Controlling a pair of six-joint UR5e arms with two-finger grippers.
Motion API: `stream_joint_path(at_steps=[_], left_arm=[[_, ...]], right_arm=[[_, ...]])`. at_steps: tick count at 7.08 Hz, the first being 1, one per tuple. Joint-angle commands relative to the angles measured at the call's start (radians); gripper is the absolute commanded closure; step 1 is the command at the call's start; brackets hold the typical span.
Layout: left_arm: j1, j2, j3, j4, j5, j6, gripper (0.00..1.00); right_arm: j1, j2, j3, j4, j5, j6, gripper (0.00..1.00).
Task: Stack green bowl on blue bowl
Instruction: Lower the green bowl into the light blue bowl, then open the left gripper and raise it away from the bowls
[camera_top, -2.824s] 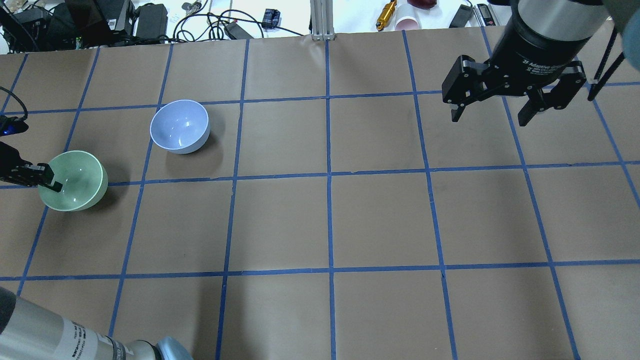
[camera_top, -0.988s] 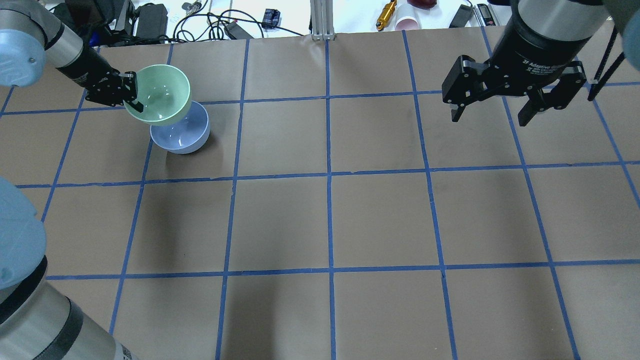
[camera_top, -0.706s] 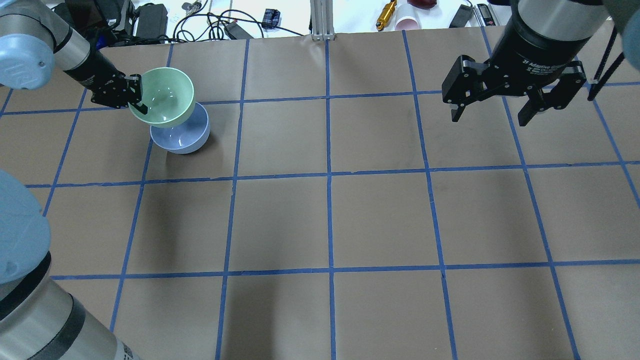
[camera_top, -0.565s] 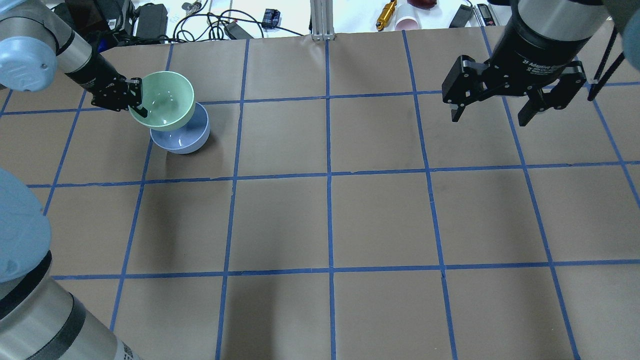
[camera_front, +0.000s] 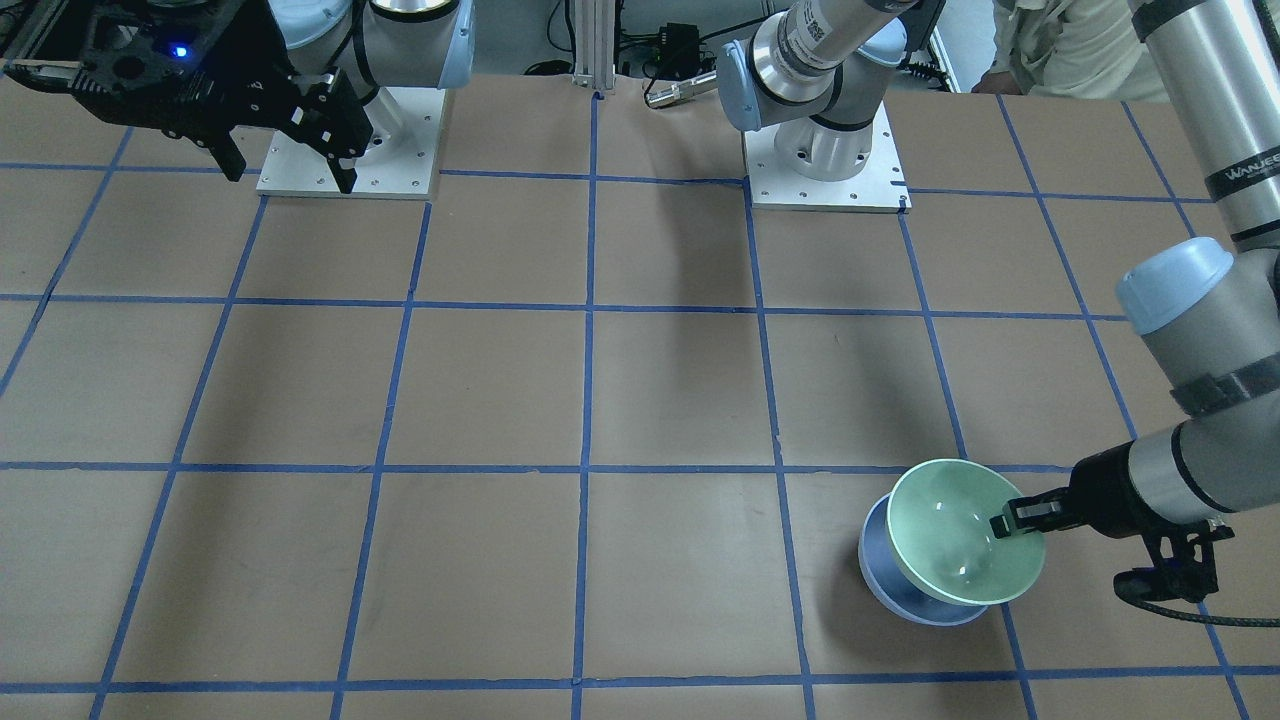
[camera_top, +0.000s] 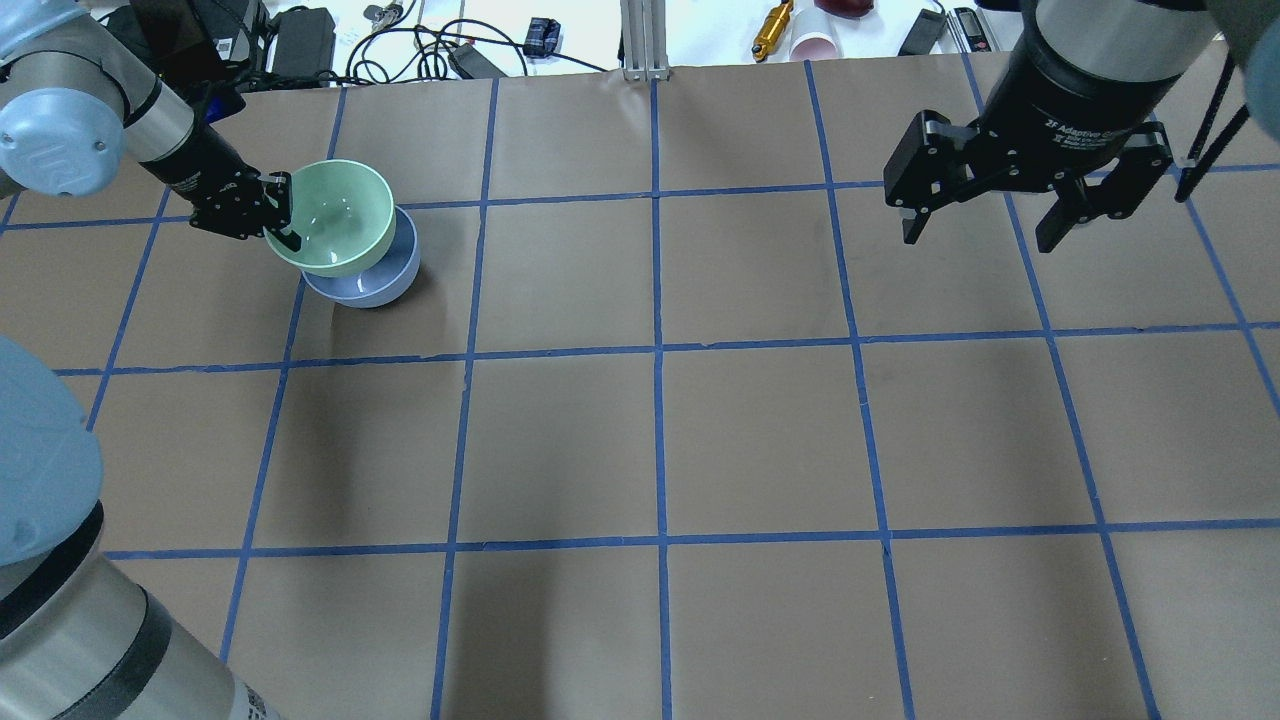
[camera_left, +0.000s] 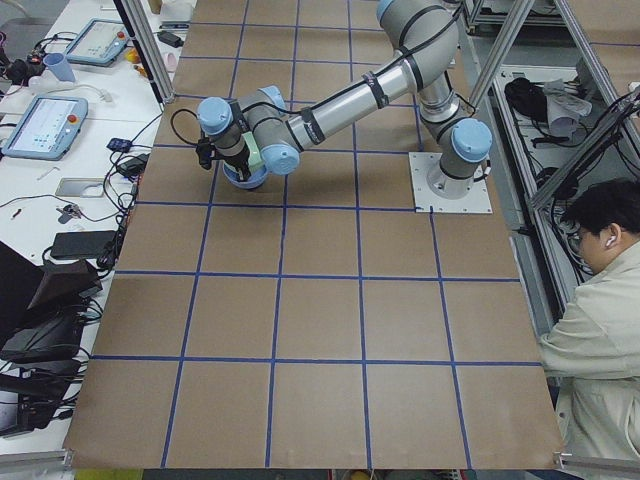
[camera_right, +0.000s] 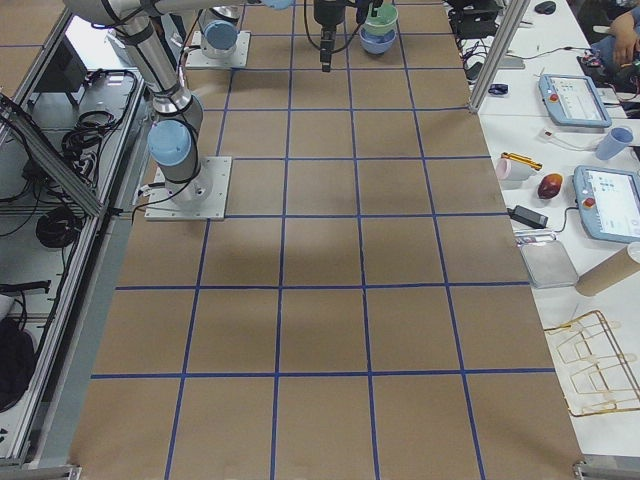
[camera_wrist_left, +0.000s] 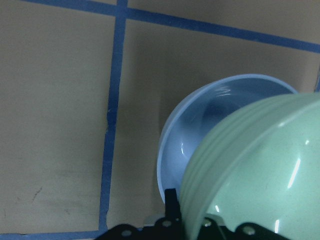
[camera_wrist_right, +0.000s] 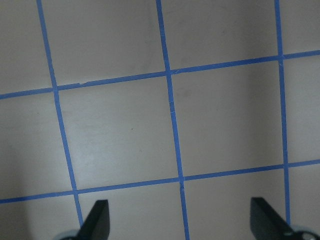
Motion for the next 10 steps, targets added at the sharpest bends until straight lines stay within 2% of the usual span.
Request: stream_joint_path(at_steps=[1, 3, 4, 5, 6, 7, 10], left_arm=[[0.0, 0.008, -0.001, -0.004, -0.004, -0.015, 0.14], [0.0, 0.028, 0.002, -0.012, -0.001, -0.015, 0.11], [-0.014, 0.059, 0.011, -0.03, 0.011, -0.017, 0.0], [-0.021, 0.104, 0.028, -0.084, 0.023, -0.041, 0.0], [-0.062, 0.152, 0.053, -0.139, 0.045, -0.113, 0.0], [-0.159, 0.204, 0.068, -0.145, 0.139, -0.164, 0.0], [-0.317, 0.344, 0.016, -0.176, 0.152, -0.219, 0.0]], right_arm=[[0.0, 0.0, 0.0, 0.001, 0.0, 0.0, 0.0], [0.0, 0.0, 0.0, 0.001, 0.0, 0.0, 0.0], [0.0, 0.0, 0.0, 0.001, 0.0, 0.0, 0.0], [0.0, 0.0, 0.0, 0.001, 0.0, 0.0, 0.0], [0.0, 0.0, 0.0, -0.001, 0.0, 0.0, 0.0], [0.0, 0.0, 0.0, 0.001, 0.0, 0.0, 0.0], [0.0, 0.0, 0.0, -0.001, 0.0, 0.0, 0.0]])
